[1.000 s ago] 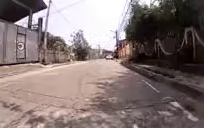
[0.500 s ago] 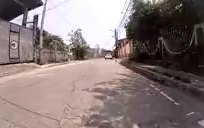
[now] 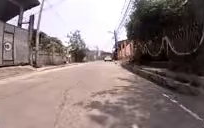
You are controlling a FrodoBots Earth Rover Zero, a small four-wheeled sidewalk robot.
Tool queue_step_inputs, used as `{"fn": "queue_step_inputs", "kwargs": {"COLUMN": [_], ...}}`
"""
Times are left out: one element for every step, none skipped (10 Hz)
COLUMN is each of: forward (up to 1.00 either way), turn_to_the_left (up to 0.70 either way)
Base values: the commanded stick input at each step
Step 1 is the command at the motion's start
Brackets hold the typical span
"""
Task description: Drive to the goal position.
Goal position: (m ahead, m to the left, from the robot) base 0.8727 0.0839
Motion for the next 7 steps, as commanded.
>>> {"fn": "queue_step_inputs", "kwargs": {"forward": [1.0, 1.0, 1.0, 1.0, 1.0, 1.0, 1.0], "turn_to_the_left": [-0.02, -0.01, 0.0, 0.0, 0.0, 0.0, 0.0]}}
